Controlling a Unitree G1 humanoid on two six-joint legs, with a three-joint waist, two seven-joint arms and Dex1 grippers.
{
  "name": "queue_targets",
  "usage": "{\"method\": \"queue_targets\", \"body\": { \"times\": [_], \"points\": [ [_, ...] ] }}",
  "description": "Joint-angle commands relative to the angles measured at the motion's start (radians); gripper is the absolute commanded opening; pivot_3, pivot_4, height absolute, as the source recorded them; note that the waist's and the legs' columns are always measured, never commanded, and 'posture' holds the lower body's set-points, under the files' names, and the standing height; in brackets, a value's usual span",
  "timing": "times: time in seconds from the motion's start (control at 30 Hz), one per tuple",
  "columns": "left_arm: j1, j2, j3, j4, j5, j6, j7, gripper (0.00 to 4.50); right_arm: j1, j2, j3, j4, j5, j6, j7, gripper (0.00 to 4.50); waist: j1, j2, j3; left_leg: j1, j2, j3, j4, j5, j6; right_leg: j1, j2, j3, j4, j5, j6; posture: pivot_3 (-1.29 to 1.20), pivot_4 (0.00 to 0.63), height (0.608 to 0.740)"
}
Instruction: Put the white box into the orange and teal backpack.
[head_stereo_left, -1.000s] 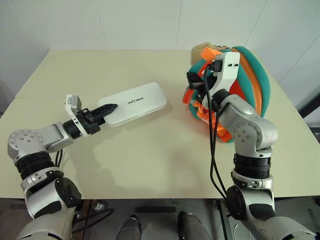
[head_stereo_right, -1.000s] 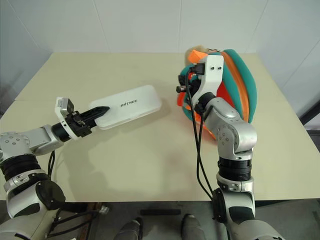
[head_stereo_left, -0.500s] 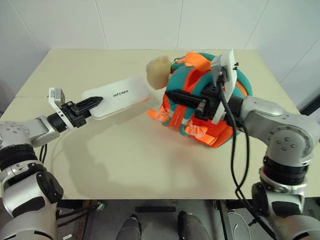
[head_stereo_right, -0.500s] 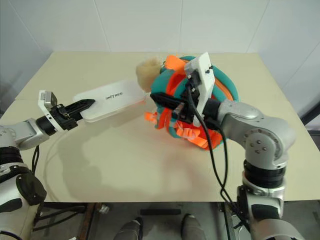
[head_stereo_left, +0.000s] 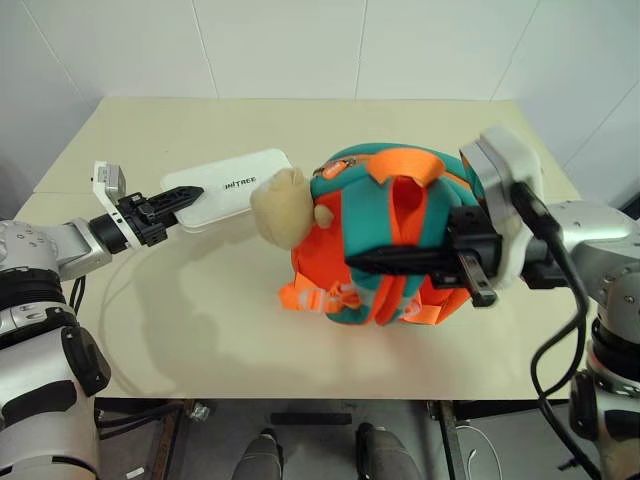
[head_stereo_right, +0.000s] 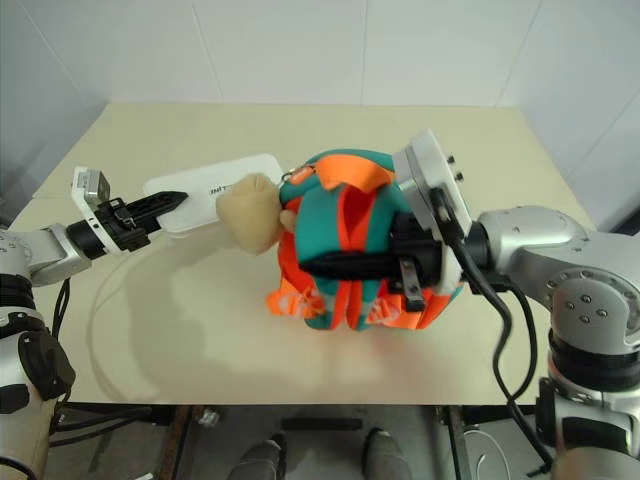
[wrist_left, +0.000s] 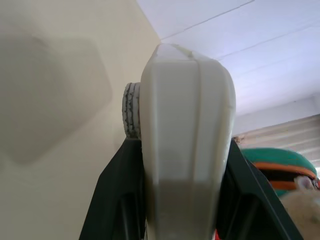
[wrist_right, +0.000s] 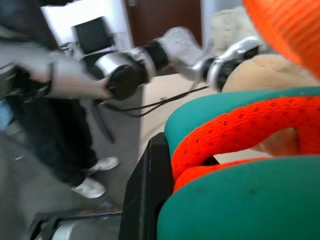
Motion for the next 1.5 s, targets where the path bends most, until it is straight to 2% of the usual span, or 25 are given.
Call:
{"method": "queue_targets", "body": {
  "times": [0.03, 0.23, 0.5, 0.77, 1.0, 1.5],
  "points": [
    [0.013, 0.015, -0.028, -0.094, 0.014, -0.137, -0.117, 1.25, 0.054, -0.056, 0.033, 0.030, -0.145, -0.175, 0.151, 0.00, 0.000, 0.000, 0.000, 0.000, 0.000, 0.000, 0.001, 0.000, 0.000, 0.000, 0.000, 0.000, 0.000, 0.000, 0.000, 0.00, 0.150, 0.740],
    [0.106, 0.008, 0.007, -0.209, -0.018, -0.419, -0.372, 1.25, 0.083, -0.097, 0.035, 0.152, -0.258, -0.300, 0.242, 0.00, -0.002, 0.000, 0.000, 0.001, 0.000, 0.003, 0.004, 0.000, -0.001, -0.001, 0.000, 0.003, 0.000, 0.000, 0.000, 0.00, 0.150, 0.740],
    [0.116, 0.077, 0.007, -0.183, -0.014, -0.504, -0.591, 1.25, 0.130, -0.113, -0.039, 0.178, -0.225, -0.359, 0.326, 0.00, 0.001, 0.000, 0.000, 0.000, 0.000, 0.002, 0.007, -0.001, 0.000, 0.000, 0.000, 0.003, 0.000, 0.000, 0.000, 0.00, 0.150, 0.740],
    [0.091, 0.118, -0.048, -0.143, 0.013, -0.558, -0.781, 1.25, 0.156, -0.109, -0.070, 0.243, -0.253, -0.463, 0.405, 0.00, 0.000, 0.000, 0.000, 0.000, 0.000, 0.002, 0.009, -0.001, 0.001, 0.001, 0.000, 0.003, 0.002, 0.000, 0.000, 0.00, 0.150, 0.740],
    [0.104, 0.143, -0.162, -0.174, -0.045, -0.591, -0.799, 1.25, 0.152, -0.090, -0.056, 0.258, -0.248, -0.495, 0.404, 0.00, 0.000, 0.000, 0.000, 0.001, 0.000, 0.002, 0.010, -0.001, 0.001, 0.001, 0.000, 0.003, 0.003, 0.000, 0.000, 0.00, 0.150, 0.740],
    [0.132, 0.166, -0.307, -0.305, -0.234, -0.553, -0.799, 1.25, 0.150, -0.060, -0.038, 0.259, -0.257, -0.494, 0.373, 0.00, 0.000, 0.000, 0.000, 0.001, 0.000, 0.002, 0.011, -0.001, 0.001, 0.001, 0.000, 0.004, 0.004, 0.000, 0.000, 0.00, 0.150, 0.740]
  ]
}}
